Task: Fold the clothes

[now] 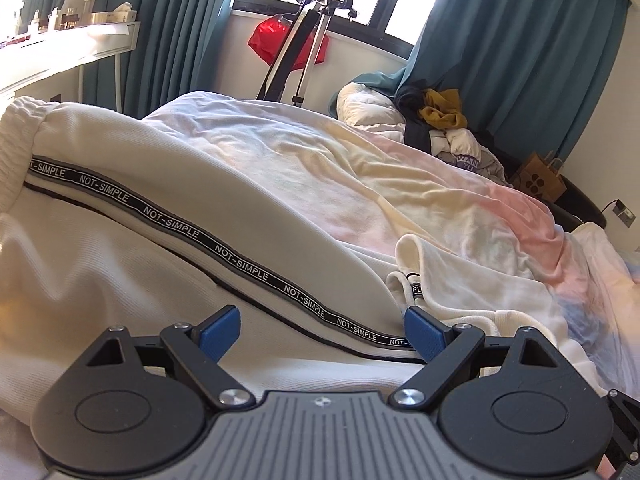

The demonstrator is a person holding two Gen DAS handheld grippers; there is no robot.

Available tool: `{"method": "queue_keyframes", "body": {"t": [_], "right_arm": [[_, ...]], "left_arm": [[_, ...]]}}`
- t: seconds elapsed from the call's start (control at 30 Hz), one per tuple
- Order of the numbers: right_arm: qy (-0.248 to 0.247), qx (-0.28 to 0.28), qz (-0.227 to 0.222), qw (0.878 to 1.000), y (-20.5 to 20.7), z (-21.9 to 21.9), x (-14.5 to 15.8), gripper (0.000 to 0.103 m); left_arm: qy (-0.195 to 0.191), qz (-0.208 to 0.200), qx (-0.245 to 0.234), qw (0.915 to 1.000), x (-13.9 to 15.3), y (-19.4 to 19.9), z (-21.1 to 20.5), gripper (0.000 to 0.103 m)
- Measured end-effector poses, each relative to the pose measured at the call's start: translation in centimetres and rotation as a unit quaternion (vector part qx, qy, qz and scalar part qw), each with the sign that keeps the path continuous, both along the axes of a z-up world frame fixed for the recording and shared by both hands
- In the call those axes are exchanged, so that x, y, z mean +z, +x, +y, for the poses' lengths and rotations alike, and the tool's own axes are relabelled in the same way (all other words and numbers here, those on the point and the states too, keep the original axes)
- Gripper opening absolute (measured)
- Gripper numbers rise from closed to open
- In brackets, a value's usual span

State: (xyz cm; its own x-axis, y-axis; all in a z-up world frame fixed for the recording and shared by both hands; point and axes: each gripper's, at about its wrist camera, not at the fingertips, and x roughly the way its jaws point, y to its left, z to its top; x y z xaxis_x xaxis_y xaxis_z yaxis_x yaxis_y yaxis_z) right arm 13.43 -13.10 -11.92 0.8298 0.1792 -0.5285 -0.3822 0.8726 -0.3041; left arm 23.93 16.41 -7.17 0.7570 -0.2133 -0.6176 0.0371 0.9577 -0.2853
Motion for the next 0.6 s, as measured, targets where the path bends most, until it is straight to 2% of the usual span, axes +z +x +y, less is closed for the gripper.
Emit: {"method": "queue_keyframes", "body": {"t": [0.1,0.2,0.27,0.37,0.4,0.53,0.6], "right_arm": [[0.061,0.016,0.012,0.998,-1.6,-1.1,1.8,0.059],[0.079,0.022,-0.007,0.997,-2.4,-2.0,2.8,0.066],[0.066,0.032,-0.016,0.997,-1.8,-2.1,2.5,0.068],[0.043,0.053,-0.01,0.998,-1.2,-2.0,1.9,0.068],[0.04,0.059,-0.008,0.997,-1.1,-1.9,1.7,0.068],[0.029,0.061,0.002,0.998,-0.1,-1.6,0.7,0.068],[0.026,0.056,0.007,0.998,0.6,-1.5,0.1,0.068]], "left_arm": [[-0.022,0.003,-0.01,0.9997,-0.3,0.2,-0.1,0.091],[-0.074,0.014,-0.042,0.9963,-0.8,0.8,-0.6,0.091],[-0.108,0.022,-0.066,0.9918,-1.2,1.3,-1.1,0.091],[-0.139,0.055,-0.089,0.9847,-2.1,2.9,-2.4,0.088],[-0.146,0.064,-0.098,0.9824,-2.2,3.4,-2.8,0.088],[-0.131,0.105,-0.121,0.9783,-3.1,6.3,-4.9,0.087],[-0.135,0.117,-0.135,0.9746,-3.8,7.6,-5.6,0.079]]}}
